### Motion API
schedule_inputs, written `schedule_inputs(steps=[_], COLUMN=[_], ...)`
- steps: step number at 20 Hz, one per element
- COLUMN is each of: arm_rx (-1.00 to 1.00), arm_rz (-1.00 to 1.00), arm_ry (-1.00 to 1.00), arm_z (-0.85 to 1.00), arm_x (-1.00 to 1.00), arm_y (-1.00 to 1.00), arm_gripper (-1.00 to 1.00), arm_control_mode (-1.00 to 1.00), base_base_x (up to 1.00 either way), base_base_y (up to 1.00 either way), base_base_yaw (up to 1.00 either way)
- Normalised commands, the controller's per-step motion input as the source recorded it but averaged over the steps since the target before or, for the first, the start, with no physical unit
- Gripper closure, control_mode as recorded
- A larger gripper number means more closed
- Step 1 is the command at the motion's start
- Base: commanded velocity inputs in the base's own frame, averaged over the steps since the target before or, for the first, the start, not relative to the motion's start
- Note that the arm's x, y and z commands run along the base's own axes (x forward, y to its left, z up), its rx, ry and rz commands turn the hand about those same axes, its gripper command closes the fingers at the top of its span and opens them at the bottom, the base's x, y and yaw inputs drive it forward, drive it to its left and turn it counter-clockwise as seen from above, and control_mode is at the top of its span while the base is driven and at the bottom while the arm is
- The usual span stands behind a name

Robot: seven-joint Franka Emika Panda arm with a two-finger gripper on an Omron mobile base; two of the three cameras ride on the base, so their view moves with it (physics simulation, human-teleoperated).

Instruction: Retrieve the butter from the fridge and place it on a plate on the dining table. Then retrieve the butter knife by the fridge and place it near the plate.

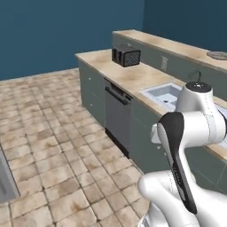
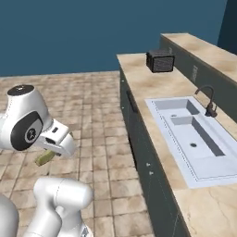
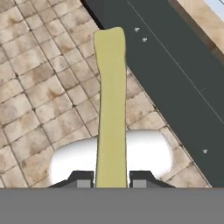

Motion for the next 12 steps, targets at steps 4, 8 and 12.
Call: schedule_inputs(steps=[4, 8, 12], arm_rx=[0.00, 0.00, 0.00], arm_rz=[0.00, 0.00, 0.00], arm_ry=[0.00, 0.00, 0.00], arm_z=[0.00, 0.00, 0.00], arm_x=[0.00, 0.00, 0.00], arm_y=[0.00, 0.00, 0.00], arm_gripper=[1.00, 1.00, 1.00], arm_control_mode=[1.00, 1.00, 1.00], base_base_x=[0.80, 0.74, 0.94], base_base_y=[-0.20, -0.37, -0.33], base_base_yaw=[0.43, 0.43, 0.46])
